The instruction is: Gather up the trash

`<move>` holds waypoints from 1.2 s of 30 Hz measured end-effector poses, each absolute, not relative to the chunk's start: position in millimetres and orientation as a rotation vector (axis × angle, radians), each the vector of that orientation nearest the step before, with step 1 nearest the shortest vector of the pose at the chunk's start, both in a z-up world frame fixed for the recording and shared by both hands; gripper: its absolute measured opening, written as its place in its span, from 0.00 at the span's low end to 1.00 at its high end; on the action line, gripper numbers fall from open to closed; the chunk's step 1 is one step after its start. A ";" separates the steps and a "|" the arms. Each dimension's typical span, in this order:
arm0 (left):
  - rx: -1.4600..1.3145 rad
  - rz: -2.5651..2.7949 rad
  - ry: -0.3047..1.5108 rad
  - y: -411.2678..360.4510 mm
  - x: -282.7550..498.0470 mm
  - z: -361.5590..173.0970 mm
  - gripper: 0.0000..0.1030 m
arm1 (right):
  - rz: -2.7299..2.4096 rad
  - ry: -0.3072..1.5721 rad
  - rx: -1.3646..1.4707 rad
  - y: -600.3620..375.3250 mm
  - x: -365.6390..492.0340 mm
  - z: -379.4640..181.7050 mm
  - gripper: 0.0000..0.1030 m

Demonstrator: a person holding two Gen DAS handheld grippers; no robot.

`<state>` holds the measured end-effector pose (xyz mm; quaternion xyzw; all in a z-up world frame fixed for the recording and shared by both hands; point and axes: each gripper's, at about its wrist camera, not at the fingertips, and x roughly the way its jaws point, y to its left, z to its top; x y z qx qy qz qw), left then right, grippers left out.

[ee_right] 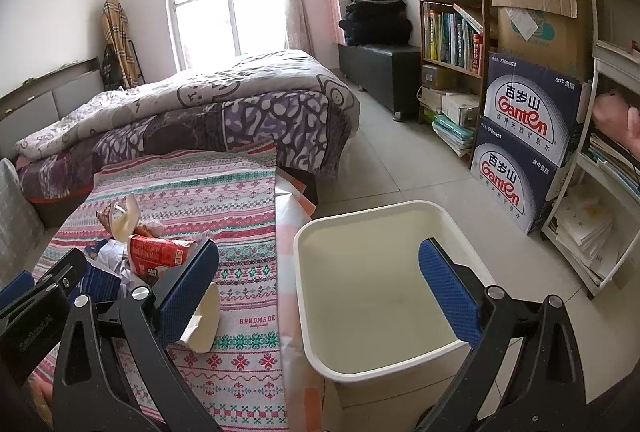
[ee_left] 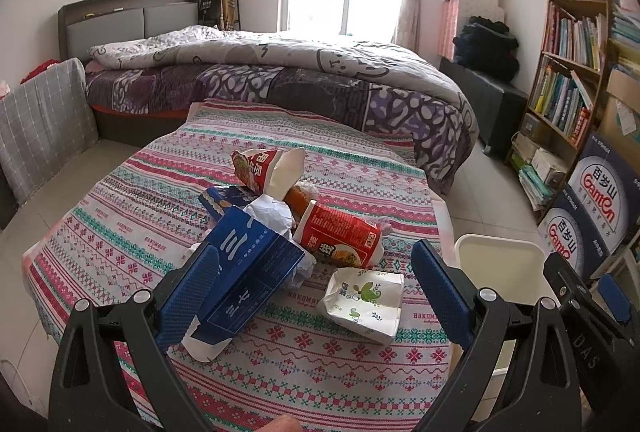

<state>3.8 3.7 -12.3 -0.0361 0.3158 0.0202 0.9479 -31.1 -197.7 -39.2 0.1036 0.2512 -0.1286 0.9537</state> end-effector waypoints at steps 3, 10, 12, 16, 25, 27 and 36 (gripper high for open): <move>-0.080 0.039 0.630 4.0 3.5 -12.2 0.91 | -0.263 0.511 0.202 -197.5 -31.3 -39.3 0.93; -0.089 0.041 0.612 5.6 3.1 -12.4 0.91 | -0.272 0.522 0.155 -194.3 -30.3 -40.1 0.93; -0.092 0.041 0.616 6.1 3.4 -12.8 0.91 | -0.269 0.511 0.164 -193.7 -30.5 -40.0 0.93; -0.096 0.046 0.646 7.8 5.0 -13.0 0.91 | -0.245 0.512 0.238 -195.4 -30.2 -42.0 0.93; 0.050 0.045 0.779 20.7 40.6 -15.9 0.92 | -0.161 0.640 0.084 -173.7 -6.1 -28.0 0.93; 0.090 0.013 0.813 24.8 49.1 -14.9 0.93 | -0.116 0.713 0.017 -166.9 4.1 -28.9 0.93; 0.236 -0.161 1.154 44.2 94.2 -58.9 0.93 | 0.279 0.939 -0.065 -149.1 46.6 -63.7 0.93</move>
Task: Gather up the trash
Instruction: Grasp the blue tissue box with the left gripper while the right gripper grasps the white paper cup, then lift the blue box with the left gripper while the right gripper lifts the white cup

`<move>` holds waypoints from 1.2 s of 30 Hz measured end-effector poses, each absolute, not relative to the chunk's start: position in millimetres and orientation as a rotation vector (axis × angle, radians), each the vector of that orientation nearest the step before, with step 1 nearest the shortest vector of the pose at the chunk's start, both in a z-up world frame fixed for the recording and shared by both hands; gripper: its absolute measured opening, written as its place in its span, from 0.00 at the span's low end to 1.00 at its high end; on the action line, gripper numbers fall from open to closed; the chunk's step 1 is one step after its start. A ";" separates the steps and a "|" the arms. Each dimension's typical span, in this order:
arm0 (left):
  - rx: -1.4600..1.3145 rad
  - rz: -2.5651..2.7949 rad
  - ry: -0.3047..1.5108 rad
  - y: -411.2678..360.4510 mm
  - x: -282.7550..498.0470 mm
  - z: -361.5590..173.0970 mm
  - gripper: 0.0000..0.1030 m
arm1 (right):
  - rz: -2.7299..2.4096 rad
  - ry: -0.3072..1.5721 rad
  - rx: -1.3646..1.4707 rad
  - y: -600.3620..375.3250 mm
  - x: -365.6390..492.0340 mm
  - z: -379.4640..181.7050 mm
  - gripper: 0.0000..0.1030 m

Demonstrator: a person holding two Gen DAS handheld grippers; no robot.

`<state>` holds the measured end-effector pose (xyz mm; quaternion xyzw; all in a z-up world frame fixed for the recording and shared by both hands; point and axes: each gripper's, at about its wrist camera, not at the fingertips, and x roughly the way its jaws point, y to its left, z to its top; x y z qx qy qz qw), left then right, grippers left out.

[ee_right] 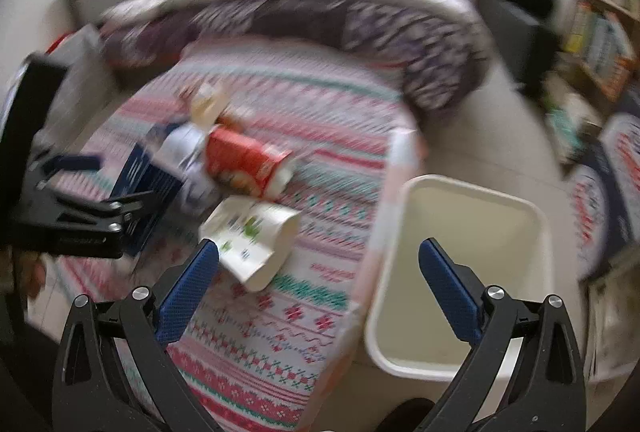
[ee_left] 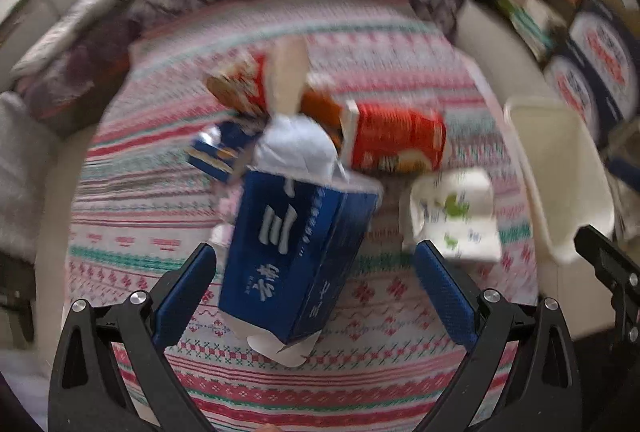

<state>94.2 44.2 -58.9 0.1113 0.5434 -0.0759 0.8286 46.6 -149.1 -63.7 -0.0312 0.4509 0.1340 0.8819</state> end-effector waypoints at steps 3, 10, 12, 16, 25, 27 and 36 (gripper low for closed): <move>0.288 -0.186 1.200 45.1 99.3 -75.7 0.93 | 0.385 0.967 -0.154 -131.8 61.9 -78.8 0.93; 0.283 -0.219 1.245 50.7 109.7 -94.9 0.92 | 0.542 1.047 -0.224 -102.4 80.6 -107.7 0.93; 0.282 -0.243 1.249 52.4 108.2 -97.4 0.88 | 0.574 1.060 -0.261 -91.7 81.8 -114.9 0.93; 0.327 -0.292 1.218 49.4 98.4 -92.9 0.76 | 0.627 1.045 -0.360 -73.0 81.8 -119.6 0.93; 0.208 -0.355 1.195 76.7 92.2 -68.9 0.62 | 0.630 1.085 -0.391 -57.0 101.3 -141.5 0.86; 0.179 -0.352 1.186 83.4 91.0 -64.6 0.62 | 0.630 1.132 -0.344 -60.8 102.3 -146.5 0.60; -0.091 -0.292 1.107 116.6 98.9 -41.1 0.61 | 0.620 1.060 -0.120 -59.9 101.6 -120.2 0.32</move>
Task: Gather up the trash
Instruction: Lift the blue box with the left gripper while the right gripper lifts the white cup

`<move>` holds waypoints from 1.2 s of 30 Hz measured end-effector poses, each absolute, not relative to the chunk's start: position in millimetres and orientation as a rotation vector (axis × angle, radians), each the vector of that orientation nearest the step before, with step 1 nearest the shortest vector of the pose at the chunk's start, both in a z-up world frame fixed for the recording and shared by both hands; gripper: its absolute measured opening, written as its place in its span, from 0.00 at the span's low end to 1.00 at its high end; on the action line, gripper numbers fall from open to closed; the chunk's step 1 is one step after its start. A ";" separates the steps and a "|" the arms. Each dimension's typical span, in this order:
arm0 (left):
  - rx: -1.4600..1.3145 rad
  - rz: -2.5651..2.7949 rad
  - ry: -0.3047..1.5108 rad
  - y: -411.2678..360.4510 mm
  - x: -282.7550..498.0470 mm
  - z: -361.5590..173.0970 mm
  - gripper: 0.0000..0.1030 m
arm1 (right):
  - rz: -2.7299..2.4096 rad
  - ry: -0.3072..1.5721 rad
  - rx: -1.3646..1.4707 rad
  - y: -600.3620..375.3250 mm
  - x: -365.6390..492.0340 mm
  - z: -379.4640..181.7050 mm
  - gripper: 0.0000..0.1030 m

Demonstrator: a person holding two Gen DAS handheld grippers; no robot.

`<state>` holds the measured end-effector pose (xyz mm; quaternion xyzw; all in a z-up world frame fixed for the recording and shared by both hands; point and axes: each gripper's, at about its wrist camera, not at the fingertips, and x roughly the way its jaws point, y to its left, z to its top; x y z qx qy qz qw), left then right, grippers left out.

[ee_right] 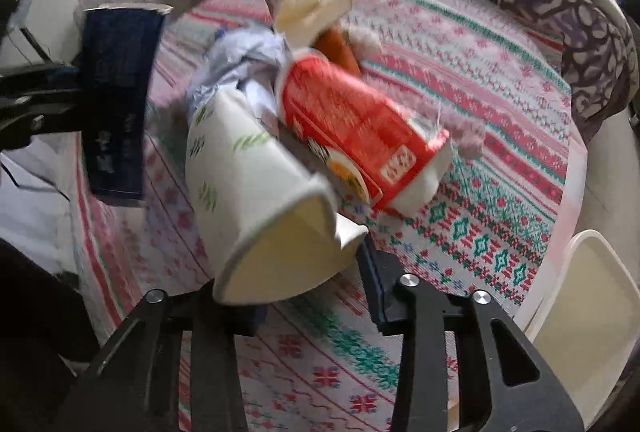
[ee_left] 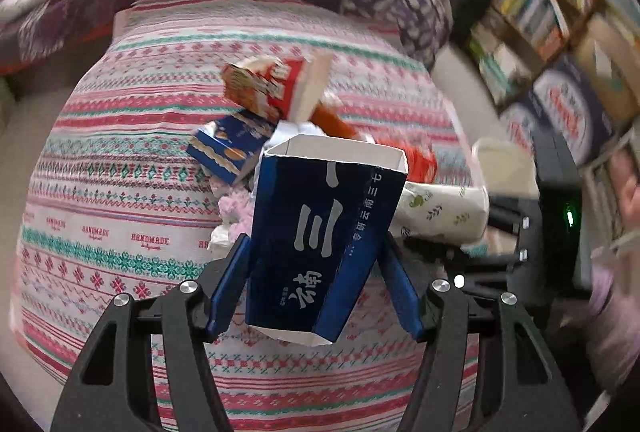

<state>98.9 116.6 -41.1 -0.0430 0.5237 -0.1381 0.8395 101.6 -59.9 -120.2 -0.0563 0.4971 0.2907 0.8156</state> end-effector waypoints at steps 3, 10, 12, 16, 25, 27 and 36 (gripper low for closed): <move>-0.157 -0.272 1.067 123.5 99.7 -32.9 0.61 | 0.622 1.006 -0.063 -58.5 98.9 -103.1 0.27; -0.206 -0.224 0.940 126.7 95.0 -9.3 0.61 | 0.596 0.909 0.007 -71.8 95.0 -79.0 0.25; -0.210 -0.217 0.923 128.9 94.8 -6.3 0.61 | 0.587 0.902 0.014 -72.8 92.6 -78.8 0.25; -0.216 -0.205 0.915 133.5 93.4 -5.3 0.60 | 0.608 0.961 0.029 -72.8 95.2 -88.3 0.25; -0.229 -0.192 0.926 140.8 93.2 -8.6 0.58 | 0.609 0.987 0.190 -71.0 106.9 -100.1 0.53; -0.220 -0.194 0.938 140.3 94.0 -10.4 0.58 | 0.590 0.967 0.201 -73.3 107.2 -97.8 0.70; -0.108 -0.176 1.152 141.9 89.6 -36.5 0.74 | 0.574 0.959 0.185 -72.1 108.5 -92.5 0.26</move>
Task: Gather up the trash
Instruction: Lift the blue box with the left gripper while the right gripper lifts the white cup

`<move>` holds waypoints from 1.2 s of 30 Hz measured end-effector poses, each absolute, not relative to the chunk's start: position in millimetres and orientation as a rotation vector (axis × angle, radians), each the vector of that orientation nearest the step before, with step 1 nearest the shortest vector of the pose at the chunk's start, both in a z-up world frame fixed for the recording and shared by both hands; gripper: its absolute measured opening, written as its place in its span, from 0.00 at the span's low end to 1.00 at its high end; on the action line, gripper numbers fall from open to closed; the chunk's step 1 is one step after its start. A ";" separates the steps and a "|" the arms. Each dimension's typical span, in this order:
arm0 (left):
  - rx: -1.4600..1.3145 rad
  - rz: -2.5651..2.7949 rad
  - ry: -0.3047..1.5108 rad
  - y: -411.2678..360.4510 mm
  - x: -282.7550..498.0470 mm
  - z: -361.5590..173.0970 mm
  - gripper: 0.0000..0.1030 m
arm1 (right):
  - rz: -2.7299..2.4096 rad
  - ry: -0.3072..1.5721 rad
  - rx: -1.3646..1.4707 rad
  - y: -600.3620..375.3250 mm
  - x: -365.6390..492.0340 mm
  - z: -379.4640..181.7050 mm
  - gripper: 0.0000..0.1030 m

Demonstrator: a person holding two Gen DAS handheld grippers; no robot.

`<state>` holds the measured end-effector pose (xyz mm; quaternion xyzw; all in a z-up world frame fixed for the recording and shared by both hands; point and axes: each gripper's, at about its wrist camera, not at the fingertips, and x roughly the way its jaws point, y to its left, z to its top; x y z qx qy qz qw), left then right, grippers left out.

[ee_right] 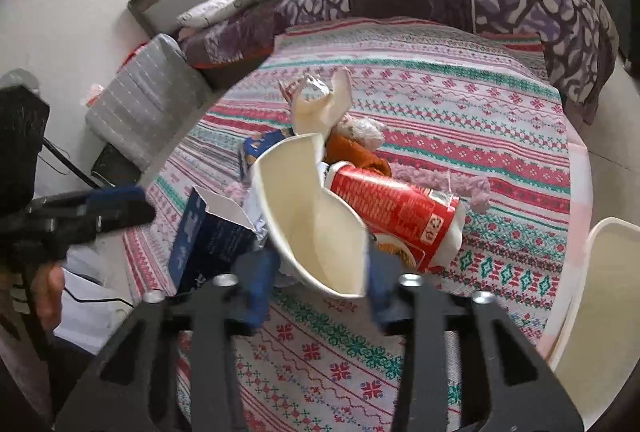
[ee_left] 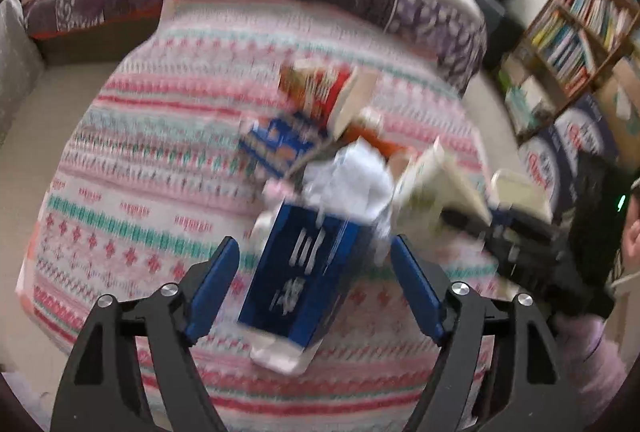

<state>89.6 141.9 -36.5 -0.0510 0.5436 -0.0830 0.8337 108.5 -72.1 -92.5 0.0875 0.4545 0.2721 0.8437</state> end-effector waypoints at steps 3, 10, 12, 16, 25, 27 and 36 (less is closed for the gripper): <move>-0.053 -0.176 1.217 135.8 84.3 -52.4 0.78 | 0.562 0.951 0.180 -73.6 105.7 -89.4 0.21; 0.021 -0.166 1.290 120.6 88.5 -80.0 0.86 | 0.584 0.931 0.180 -77.6 97.6 -78.3 0.18; 0.053 -0.134 1.311 119.9 91.4 -92.3 0.87 | 0.589 0.930 0.179 -76.7 95.3 -77.6 0.18; 0.011 -0.143 1.339 127.1 94.5 -106.0 0.70 | 0.598 0.914 0.189 -77.2 92.4 -73.6 0.18; -0.146 -0.175 1.137 140.1 85.9 -50.7 0.56 | 0.596 0.814 0.241 -90.1 85.8 -45.5 0.18; -0.154 -0.158 1.081 139.6 85.7 -37.8 0.56 | 0.583 0.791 0.239 -92.0 83.7 -40.1 0.18; -0.148 -0.098 0.866 119.0 95.9 -5.5 0.56 | 0.482 0.720 0.243 -108.2 77.9 -29.2 0.18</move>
